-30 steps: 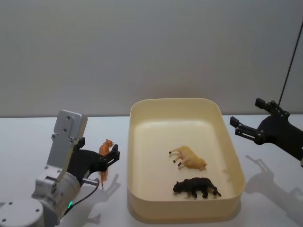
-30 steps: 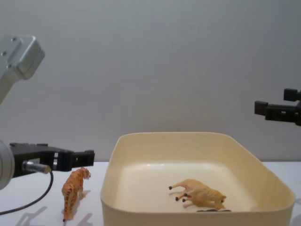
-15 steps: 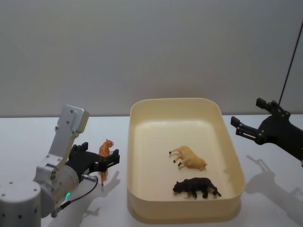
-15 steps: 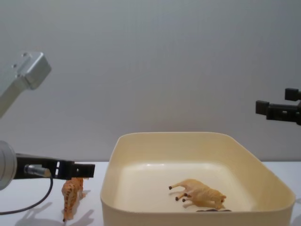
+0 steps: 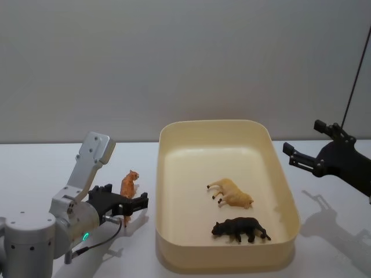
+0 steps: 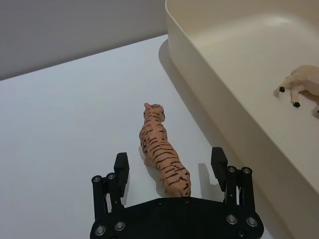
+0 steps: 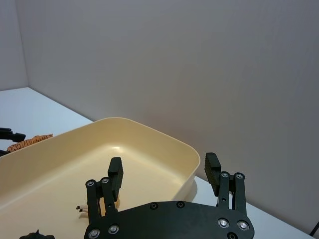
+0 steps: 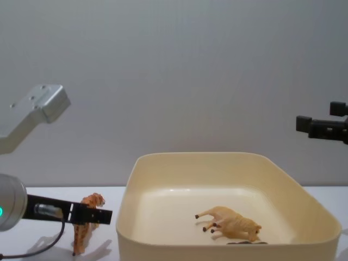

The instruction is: Pick up the toy alternately with two hands and place it into the central storage box.

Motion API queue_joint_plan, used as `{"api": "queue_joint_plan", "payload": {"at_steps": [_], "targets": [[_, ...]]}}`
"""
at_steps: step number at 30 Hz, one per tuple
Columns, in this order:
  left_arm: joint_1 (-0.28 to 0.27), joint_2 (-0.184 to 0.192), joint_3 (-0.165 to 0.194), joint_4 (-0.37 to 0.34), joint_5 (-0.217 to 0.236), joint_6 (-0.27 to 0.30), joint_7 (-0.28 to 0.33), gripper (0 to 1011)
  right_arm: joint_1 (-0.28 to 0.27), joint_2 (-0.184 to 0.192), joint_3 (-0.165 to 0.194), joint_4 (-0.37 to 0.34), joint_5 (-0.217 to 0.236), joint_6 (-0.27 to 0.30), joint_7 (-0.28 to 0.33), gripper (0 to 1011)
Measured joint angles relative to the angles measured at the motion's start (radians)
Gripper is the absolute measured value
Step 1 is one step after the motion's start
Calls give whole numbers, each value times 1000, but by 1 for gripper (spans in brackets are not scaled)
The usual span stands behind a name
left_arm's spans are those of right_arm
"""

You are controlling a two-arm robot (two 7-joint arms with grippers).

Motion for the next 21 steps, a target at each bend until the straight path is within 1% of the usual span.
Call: {"api": "queue_joint_plan", "payload": {"at_steps": [2, 4, 5, 6, 7, 8, 9, 13, 16, 17, 19, 21], "targets": [[-4, -3, 0, 8, 1, 6, -4, 1002, 0, 0, 0, 0, 0, 0, 0, 1001], [-9, -6, 1, 19, 2, 14, -8, 970, 0, 0, 0, 0, 0, 0, 0, 1001], [-11, -7, 1, 22, 3, 17, -10, 970, 0, 0, 0, 0, 0, 0, 0, 1001], [-14, -9, 1, 27, 3, 21, -12, 919, 0, 0, 0, 0, 0, 0, 0, 1001], [-15, -10, 1, 30, 4, 22, -13, 907, 0, 0, 0, 0, 0, 0, 0, 1001], [-16, -11, 1, 32, 4, 24, -14, 870, 0, 0, 0, 0, 0, 0, 0, 1001], [-18, -11, 1, 35, 4, 26, -15, 870, 0, 0, 0, 0, 0, 0, 0, 1001], [-23, -14, 2, 44, 6, 33, -19, 766, 0, 0, 0, 0, 0, 0, 0, 1001], [-26, -16, 2, 50, 7, 37, -21, 650, 0, 0, 0, 0, 0, 0, 0, 1001], [-27, -17, 2, 53, 7, 39, -22, 632, 0, 0, 0, 0, 0, 0, 0, 1001], [-28, -18, 2, 55, 7, 40, -23, 547, 0, 0, 0, 0, 0, 0, 0, 1001], [-30, -18, 2, 58, 7, 42, -24, 507, 0, 0, 0, 0, 0, 0, 0, 1001]]}}
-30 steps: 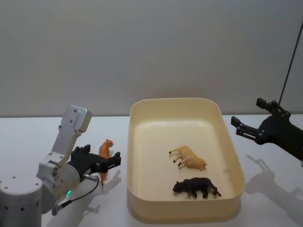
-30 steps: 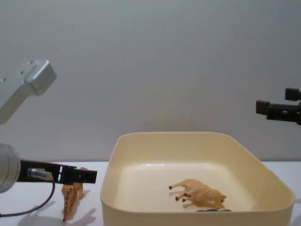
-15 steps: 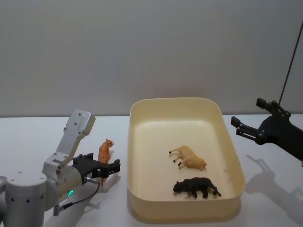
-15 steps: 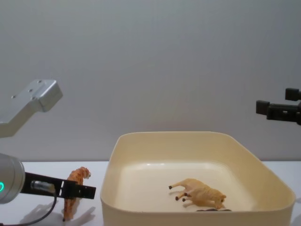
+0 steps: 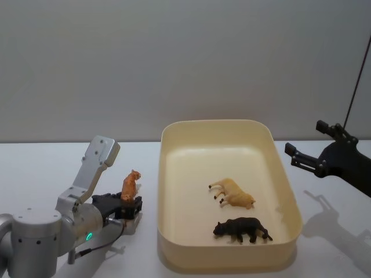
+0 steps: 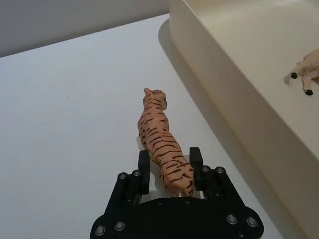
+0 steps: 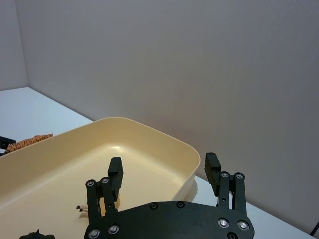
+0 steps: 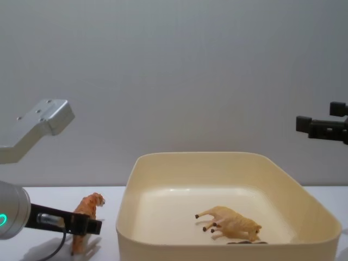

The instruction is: Pick up the toy alternately with two hands and place it into the central storage box.

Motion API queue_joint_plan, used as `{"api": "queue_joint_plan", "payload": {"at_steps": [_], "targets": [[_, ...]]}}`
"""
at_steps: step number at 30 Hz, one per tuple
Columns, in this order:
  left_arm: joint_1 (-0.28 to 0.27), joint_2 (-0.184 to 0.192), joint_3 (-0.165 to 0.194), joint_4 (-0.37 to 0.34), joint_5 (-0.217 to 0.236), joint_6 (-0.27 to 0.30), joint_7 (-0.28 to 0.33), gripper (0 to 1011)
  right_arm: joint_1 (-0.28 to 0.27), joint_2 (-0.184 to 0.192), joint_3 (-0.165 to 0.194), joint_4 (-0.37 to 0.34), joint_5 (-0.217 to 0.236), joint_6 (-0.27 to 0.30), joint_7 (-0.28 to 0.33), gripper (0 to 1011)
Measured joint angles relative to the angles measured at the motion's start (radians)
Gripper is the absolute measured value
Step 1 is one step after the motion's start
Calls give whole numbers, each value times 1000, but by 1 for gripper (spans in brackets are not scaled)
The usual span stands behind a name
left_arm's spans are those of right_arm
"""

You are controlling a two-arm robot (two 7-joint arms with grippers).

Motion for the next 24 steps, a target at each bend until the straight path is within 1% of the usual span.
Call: {"api": "queue_joint_plan", "payload": {"at_steps": [1, 2, 4, 6, 12, 17, 24], "targets": [[-1, -1, 0, 2, 0, 1, -1, 445, 0, 0, 0, 0, 0, 0, 0, 1001], [-1, -1, 0, 2, 0, 2, -1, 445, 0, 0, 0, 0, 0, 0, 0, 1001], [-2, -1, 0, 3, 1, 3, -2, 386, 0, 0, 0, 0, 0, 0, 0, 1001], [-2, -2, 0, 4, 1, 3, -3, 306, 0, 0, 0, 0, 0, 0, 0, 1001], [-2, -1, -3, -4, 6, -4, 4, 294, 0, 0, 0, 0, 0, 0, 0, 1001], [-5, 1, -9, -23, 15, -15, 24, 294, 0, 0, 0, 0, 0, 0, 0, 1001], [-28, 3, -25, -69, 44, -24, 50, 294, 0, 0, 0, 0, 0, 0, 0, 1001]]}}
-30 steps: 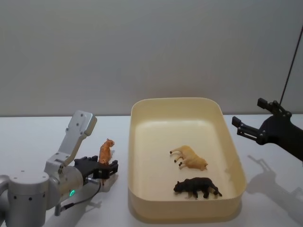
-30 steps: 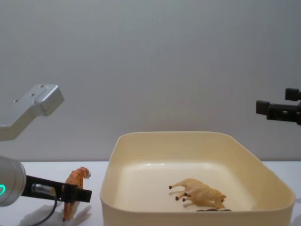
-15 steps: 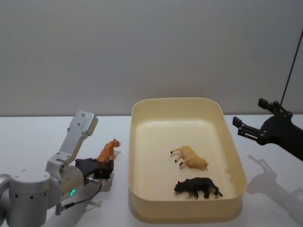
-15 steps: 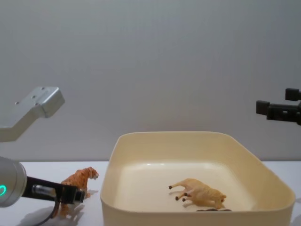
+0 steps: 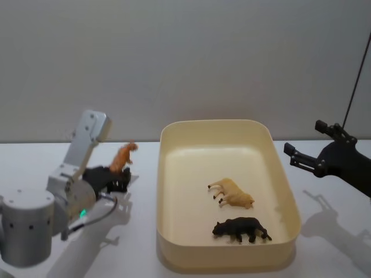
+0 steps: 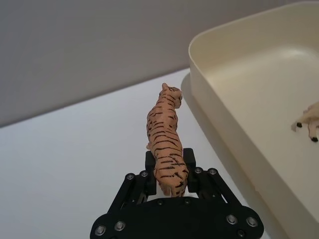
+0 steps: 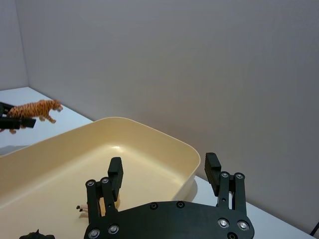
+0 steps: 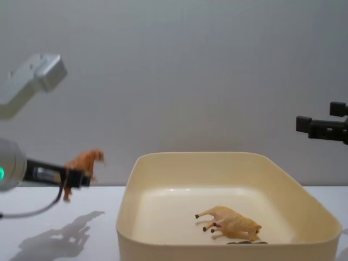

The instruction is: Pick up the toy alternately with two hands and place it into the central storage box.

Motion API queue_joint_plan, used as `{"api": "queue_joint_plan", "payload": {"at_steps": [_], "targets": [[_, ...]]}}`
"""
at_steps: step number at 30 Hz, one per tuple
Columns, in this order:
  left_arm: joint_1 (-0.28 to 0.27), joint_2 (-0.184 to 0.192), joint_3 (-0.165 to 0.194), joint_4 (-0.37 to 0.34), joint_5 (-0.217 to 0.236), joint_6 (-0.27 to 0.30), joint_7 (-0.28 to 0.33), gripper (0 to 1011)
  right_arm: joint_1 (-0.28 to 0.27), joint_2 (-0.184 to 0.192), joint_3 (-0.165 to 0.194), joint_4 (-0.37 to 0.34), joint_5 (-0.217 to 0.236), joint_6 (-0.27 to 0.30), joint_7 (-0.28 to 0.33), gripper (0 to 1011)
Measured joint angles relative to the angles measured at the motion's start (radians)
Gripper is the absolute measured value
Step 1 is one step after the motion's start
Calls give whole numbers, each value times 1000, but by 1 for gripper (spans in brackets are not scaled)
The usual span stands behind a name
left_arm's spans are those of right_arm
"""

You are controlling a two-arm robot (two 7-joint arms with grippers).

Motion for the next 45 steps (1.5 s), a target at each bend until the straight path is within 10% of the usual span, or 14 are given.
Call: {"api": "queue_joint_plan", "payload": {"at_steps": [16, 45], "targets": [[-106, -8, -4, -26, 122, 33, -138, 294, 0, 0, 0, 0, 0, 0, 0, 1001], [-310, -62, 84, 166, 360, 81, -713, 321, 0, 0, 0, 0, 0, 0, 0, 1001]]}}
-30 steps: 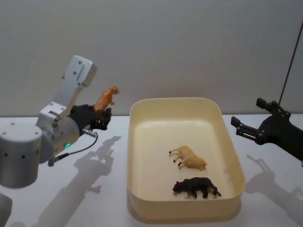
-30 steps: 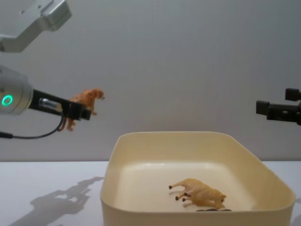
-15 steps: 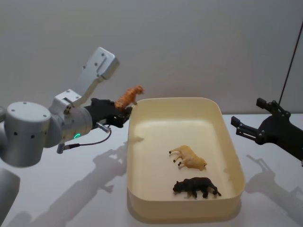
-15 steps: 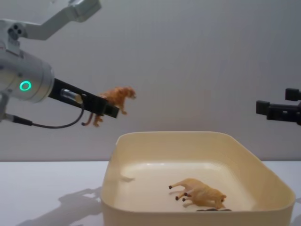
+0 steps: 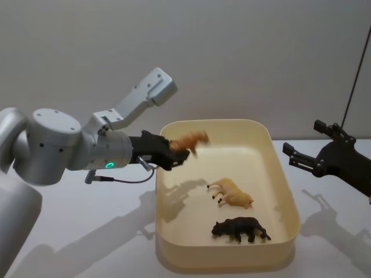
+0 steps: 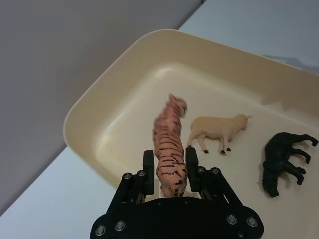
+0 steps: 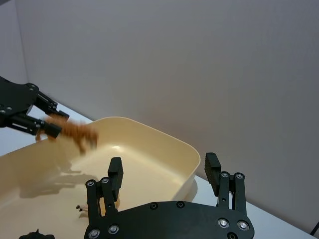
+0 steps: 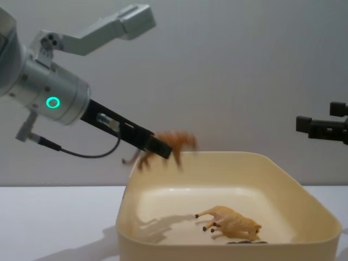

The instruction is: Pick up the toy alternately with two hands and place it into the central storage box.

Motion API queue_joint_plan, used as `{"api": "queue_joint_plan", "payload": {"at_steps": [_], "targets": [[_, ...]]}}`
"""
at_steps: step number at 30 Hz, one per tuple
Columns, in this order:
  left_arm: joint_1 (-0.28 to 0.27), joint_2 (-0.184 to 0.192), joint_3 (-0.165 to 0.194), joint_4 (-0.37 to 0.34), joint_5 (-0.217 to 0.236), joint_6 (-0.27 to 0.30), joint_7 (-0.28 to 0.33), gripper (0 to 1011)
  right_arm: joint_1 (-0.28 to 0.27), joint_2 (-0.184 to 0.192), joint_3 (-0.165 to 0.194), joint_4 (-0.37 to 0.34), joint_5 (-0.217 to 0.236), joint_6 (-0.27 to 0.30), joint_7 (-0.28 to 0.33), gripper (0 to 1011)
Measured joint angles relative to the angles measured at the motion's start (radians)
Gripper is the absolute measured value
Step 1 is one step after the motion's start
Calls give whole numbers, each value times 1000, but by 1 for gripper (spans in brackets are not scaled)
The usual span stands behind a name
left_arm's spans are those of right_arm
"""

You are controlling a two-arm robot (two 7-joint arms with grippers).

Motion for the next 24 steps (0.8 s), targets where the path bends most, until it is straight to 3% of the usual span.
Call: {"api": "queue_joint_plan", "payload": {"at_steps": [6, 9, 19, 24], "targets": [[-53, -24, 32, 77, 64, -5, -149, 506, 0, 0, 0, 0, 0, 0, 0, 1000], [-70, -32, 43, 103, 84, -8, -193, 626, 0, 0, 0, 0, 0, 0, 0, 1001], [-101, -48, 63, 151, 121, -13, -275, 926, 0, 0, 0, 0, 0, 0, 0, 1001], [-112, -53, 69, 166, 132, -15, -301, 1001, 0, 0, 0, 0, 0, 0, 0, 1001]]}}
